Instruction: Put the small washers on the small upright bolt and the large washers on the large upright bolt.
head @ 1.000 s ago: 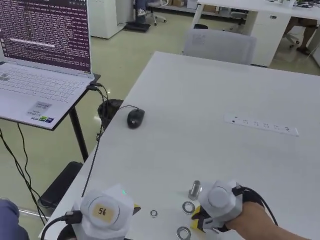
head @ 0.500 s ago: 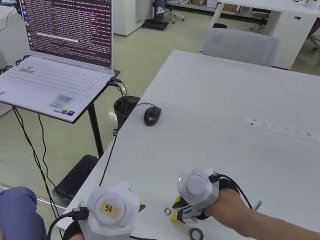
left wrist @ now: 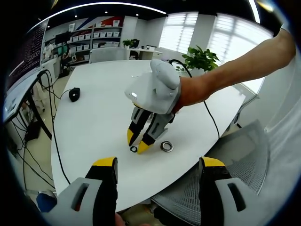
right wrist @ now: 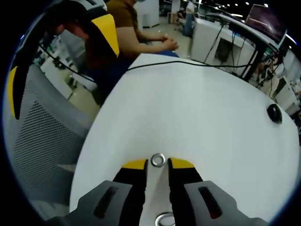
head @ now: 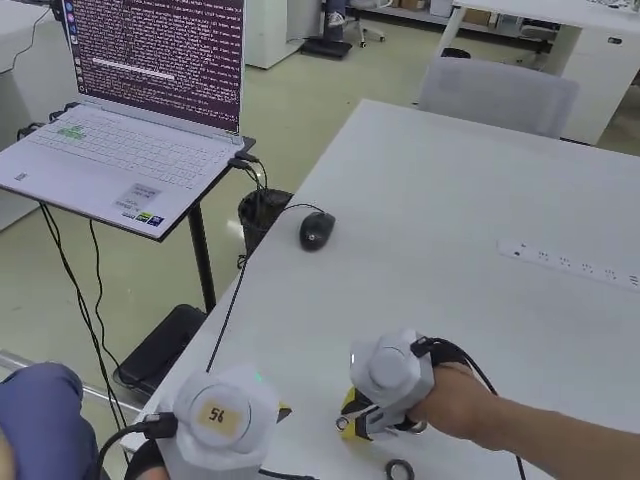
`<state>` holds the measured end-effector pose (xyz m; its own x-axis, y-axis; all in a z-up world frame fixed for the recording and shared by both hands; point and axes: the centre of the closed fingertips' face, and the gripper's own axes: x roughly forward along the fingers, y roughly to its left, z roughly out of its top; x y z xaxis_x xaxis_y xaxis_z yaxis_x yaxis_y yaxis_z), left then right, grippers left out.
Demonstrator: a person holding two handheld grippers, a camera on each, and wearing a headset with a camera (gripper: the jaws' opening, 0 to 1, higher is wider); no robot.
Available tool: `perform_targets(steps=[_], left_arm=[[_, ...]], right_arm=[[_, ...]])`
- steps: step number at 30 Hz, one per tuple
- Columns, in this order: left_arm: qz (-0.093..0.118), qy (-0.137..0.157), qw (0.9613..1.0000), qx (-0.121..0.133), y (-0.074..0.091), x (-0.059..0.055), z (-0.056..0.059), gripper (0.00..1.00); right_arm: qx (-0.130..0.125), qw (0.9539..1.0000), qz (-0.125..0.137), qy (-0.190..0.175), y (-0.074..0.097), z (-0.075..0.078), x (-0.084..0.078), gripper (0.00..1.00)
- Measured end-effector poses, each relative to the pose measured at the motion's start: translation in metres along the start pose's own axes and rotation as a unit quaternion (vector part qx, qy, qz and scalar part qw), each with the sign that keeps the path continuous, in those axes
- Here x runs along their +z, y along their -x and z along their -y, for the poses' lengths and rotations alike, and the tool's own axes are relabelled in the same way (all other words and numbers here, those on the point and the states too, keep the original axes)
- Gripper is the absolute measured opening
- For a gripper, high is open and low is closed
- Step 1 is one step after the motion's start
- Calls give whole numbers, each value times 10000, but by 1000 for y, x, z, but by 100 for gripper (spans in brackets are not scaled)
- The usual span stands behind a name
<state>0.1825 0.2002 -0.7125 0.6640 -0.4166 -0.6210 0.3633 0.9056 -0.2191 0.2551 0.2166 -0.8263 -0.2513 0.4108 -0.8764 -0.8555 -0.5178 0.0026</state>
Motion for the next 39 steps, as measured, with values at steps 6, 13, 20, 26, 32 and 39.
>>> perform_targets(steps=[6,13,20,26,32,39], left_arm=[[1,-36,10000,0,1,2,-1,70],[-18,-10,10000,40,4,-2,-3,70],[-17,12,10000,50,5,-2,-2,70],[-27,-55,10000,-12,1,1,1,70],[-33,-123,9999,-33,0,4,2,70],[-33,-135,9999,-10,0,5,1,70]], right_arm=[[-16,10000,38,-48,-2,0,0,15],[-88,9997,54,-211,0,-3,-5,15],[-71,9998,2,-166,3,-7,-17,15],[23,10000,-50,36,2,-9,-17,18],[104,9993,-233,275,2,-11,-16,18],[112,9978,-465,459,4,-12,-16,15]])
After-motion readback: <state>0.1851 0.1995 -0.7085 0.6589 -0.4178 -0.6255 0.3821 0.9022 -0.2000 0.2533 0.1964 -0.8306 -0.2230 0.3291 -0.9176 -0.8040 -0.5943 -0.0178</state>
